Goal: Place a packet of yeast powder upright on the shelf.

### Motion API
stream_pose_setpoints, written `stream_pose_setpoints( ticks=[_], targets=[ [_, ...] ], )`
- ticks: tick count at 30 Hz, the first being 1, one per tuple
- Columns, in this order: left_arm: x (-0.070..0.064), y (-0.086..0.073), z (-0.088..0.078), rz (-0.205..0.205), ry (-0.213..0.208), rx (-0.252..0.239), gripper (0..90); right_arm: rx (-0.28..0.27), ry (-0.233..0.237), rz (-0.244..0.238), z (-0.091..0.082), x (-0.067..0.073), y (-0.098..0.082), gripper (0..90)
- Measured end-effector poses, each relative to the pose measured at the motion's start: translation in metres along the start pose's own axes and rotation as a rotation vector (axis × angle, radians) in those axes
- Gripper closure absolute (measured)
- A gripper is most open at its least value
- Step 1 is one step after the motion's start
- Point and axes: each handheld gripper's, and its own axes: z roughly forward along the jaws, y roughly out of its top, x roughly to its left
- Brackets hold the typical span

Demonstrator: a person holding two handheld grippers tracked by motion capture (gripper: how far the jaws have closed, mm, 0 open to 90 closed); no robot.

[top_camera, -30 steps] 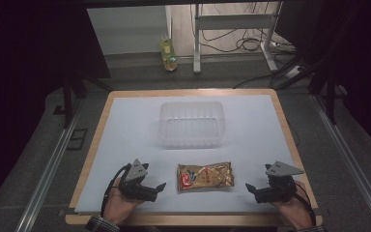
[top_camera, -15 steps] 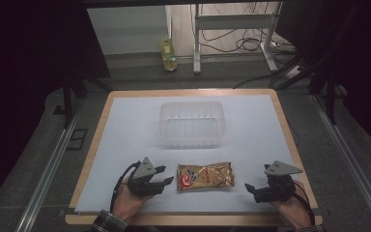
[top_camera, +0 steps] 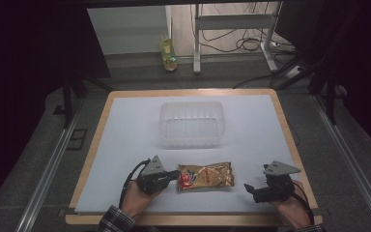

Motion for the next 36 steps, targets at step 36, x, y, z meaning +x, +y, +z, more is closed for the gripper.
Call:
stream_pose_setpoints(
  ticks=[36],
  targets=[
    [0.001, 0.0, 0.031, 0.044, 0.025, 0.103, 89.7, 0.012, 0.039, 0.025, -0.003, 0.0, 0.003, 3.1]
  ],
)
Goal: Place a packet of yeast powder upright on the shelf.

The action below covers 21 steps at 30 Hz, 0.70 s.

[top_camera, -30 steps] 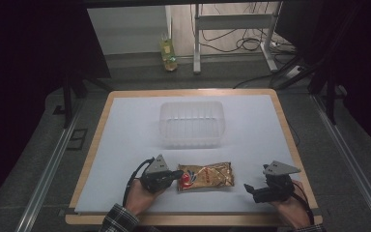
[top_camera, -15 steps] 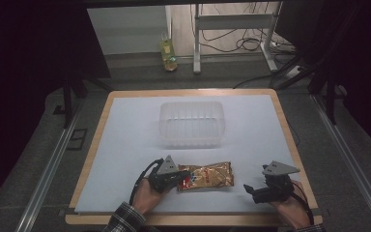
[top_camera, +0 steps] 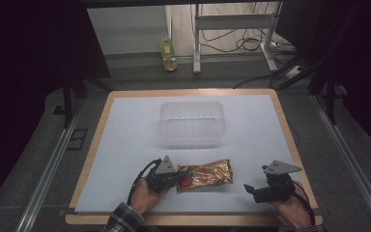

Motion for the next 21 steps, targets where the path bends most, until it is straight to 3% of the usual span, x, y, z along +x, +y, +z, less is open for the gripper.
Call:
stream_pose_setpoints(
  ticks=[3, 10, 21],
  targets=[
    [0.001, -0.005, 0.003, 0.004, 0.014, 0.038, 89.7, 0.001, 0.017, 0.02, 0.0, 0.0, 0.001, 3.0],
    [0.002, -0.005, 0.004, -0.009, 0.008, 0.036, 89.7, -0.005, 0.04, 0.038, 0.004, 0.005, 0.006, 1.0],
    [0.003, -0.006, 0.004, -0.027, -0.003, 0.028, 89.7, 0.013, 0.123, 0.103, 0.009, 0.008, 0.014, 2.5]
  ],
)
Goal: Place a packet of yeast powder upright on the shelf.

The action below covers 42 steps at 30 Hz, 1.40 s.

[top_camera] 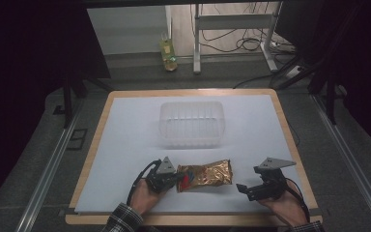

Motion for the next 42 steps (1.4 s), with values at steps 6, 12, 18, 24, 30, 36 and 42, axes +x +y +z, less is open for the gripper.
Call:
stream_pose_setpoints(
  ticks=[6, 12, 18, 24, 30, 36, 42],
  targets=[
    [0.001, 0.0, 0.0, 0.0, -0.003, 0.004, 89.7, 0.001, 0.054, 0.045, 0.002, 0.0, 0.005, 7.3],
    [0.001, 0.0, 0.0, 0.003, 0.0, 0.006, 89.7, 0.006, 0.096, 0.064, 0.007, 0.004, 0.011, 10.1],
    [0.0, 0.0, 0.0, 0.003, 0.001, 0.006, 89.7, 0.024, 0.114, 0.079, 0.015, 0.005, 0.016, 12.2],
    [0.0, 0.0, 0.0, 0.003, 0.001, 0.006, 89.7, 0.037, 0.147, 0.1, 0.024, 0.006, 0.022, 14.0],
    [0.0, 0.0, 0.0, 0.008, 0.005, 0.006, 89.7, 0.053, 0.198, 0.146, 0.035, 0.004, 0.026, 18.6],
    [-0.001, 0.0, 0.0, 0.008, 0.006, 0.003, 89.7, 0.071, 0.24, 0.173, 0.047, 0.005, 0.029, 22.8],
    [0.0, 0.0, 0.0, 0.008, 0.004, 0.003, 89.7, 0.078, 0.265, 0.19, 0.056, 0.006, 0.034, 29.2]
  ],
)
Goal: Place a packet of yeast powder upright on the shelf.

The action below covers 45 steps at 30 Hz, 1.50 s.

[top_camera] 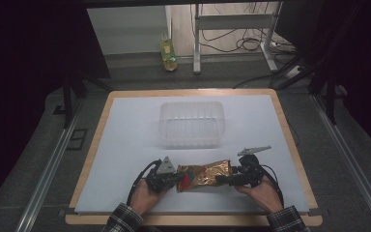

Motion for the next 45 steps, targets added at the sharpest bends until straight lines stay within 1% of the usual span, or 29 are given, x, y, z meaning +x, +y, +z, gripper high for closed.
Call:
stream_pose_setpoints(
  ticks=[4, 7, 9, 11, 12, 13, 17, 19, 21, 23, 29, 34, 36, 39, 45],
  targets=[
    [0.001, 0.0, 0.0, -0.003, -0.004, -0.001, 89.7, 0.0, 0.018, 0.01, 0.003, -0.001, 0.006, 33.8],
    [0.001, 0.0, 0.0, -0.01, -0.008, -0.003, 89.6, 0.008, 0.028, 0.008, 0.007, 0.0, 0.01, 37.3],
    [0.001, 0.0, 0.0, -0.013, -0.009, -0.003, 89.6, 0.014, 0.04, -0.001, 0.009, 0.001, 0.012, 40.2],
    [0.001, -0.001, 0.0, -0.013, -0.008, -0.005, 89.6, 0.014, 0.032, -0.014, 0.01, 0.003, 0.014, 43.1],
    [0.001, -0.001, 0.0, -0.013, -0.009, -0.006, 89.6, 0.011, 0.029, -0.017, 0.009, 0.004, 0.015, 45.8],
    [0.002, -0.001, 0.0, -0.007, -0.009, -0.003, 89.6, 0.001, 0.036, -0.021, 0.008, 0.005, 0.017, 49.3],
    [0.001, -0.001, 0.0, -0.008, -0.005, -0.004, 89.5, -0.021, 0.047, -0.013, 0.004, 0.008, 0.02, 59.0],
    [0.0, -0.001, -0.001, -0.003, 0.003, -0.007, 89.4, -0.023, 0.049, -0.011, 0.003, 0.009, 0.021, 63.6],
    [0.0, 0.0, -0.002, 0.002, 0.017, -0.014, 87.3, -0.034, 0.042, 0.001, 0.001, 0.012, 0.022, 67.5],
    [-0.001, 0.001, -0.004, 0.0, 0.026, -0.022, 84.9, -0.044, 0.037, -0.001, -0.002, 0.014, 0.023, 69.9],
    [-0.002, 0.003, -0.008, 0.001, 0.032, -0.044, 80.7, -0.054, 0.034, 0.006, -0.009, 0.017, 0.026, 73.1],
    [-0.002, 0.002, -0.012, -0.001, 0.033, -0.059, 78.5, -0.07, 0.021, -0.012, -0.018, 0.018, 0.028, 73.6],
    [-0.003, 0.002, -0.014, -0.002, 0.032, -0.066, 77.1, -0.085, 0.019, -0.01, -0.022, 0.018, 0.03, 73.9],
    [-0.005, 0.001, -0.017, 0.003, 0.032, -0.073, 74.0, -0.092, 0.015, -0.014, -0.027, 0.018, 0.032, 74.1],
    [-0.005, -0.001, -0.024, 0.005, 0.05, -0.09, 68.9, -0.103, 0.007, -0.032, -0.033, 0.019, 0.037, 74.2]
  ],
)
